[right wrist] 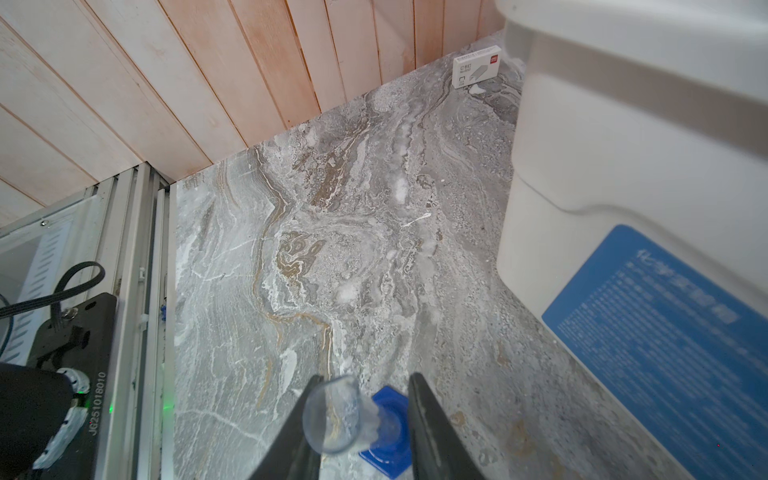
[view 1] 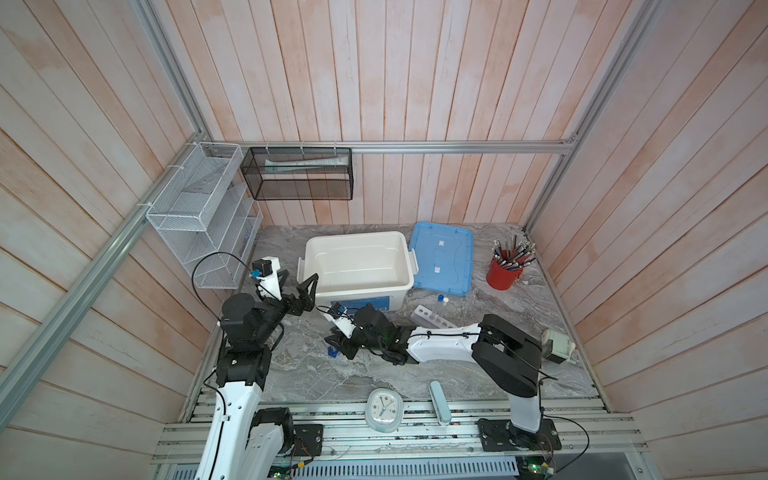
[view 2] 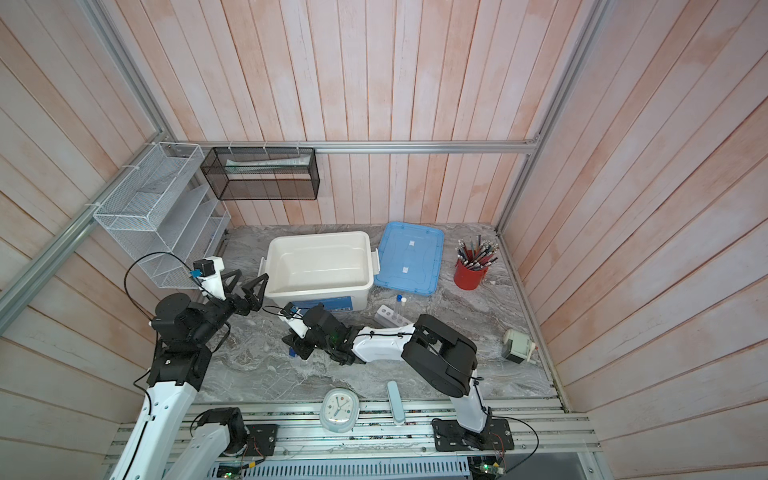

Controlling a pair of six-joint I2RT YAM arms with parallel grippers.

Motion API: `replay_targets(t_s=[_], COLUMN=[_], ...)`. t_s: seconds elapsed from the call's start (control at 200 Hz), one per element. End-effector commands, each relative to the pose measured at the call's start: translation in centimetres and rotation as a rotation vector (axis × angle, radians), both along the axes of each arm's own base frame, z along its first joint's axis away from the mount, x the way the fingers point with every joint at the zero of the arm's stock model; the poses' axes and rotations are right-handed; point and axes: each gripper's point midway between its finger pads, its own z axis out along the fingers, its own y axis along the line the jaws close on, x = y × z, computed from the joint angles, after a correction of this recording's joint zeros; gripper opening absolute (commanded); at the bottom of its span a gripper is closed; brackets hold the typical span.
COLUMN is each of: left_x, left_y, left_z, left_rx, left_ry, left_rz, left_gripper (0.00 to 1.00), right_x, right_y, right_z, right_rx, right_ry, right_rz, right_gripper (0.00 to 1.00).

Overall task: Organize the chemistry lab equipment
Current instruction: 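Lift the graduated cylinder off the table with the right gripper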

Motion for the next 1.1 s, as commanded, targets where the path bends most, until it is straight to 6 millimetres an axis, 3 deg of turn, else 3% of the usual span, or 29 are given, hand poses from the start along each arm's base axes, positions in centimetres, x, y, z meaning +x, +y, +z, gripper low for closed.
replay_targets(t_s=[0.0, 0.52, 0.77, 1.095], left_x=[0.2, 0.4, 0.5, 0.3], left_y=[0.1, 0.1, 0.4, 0.5], left_z=[-0.1, -0.5, -0.2, 0.1], left_rx=[0.016, 0.017, 0.021, 0.027], left_ry=[-0.010, 0.004, -0.002, -0.013], left_rz=[0.003, 0.004, 0.022, 0.026], left_gripper=[0.95, 0.95, 0.95, 0.95], right_x=[0.4, 0.4, 0.4, 0.2], right_y=[0.8, 0.0, -1.6, -6.5], right_z=[0.5, 2.2, 6.7, 14.1], right_rx=[0.026, 0.049, 0.067, 0.037], right_ry=[-0.015, -0.038, -0.093, -0.190], right_rz=[0.012, 0.001, -0.028, -0.064], right_gripper=[0.31, 0.20, 0.19, 0.19])
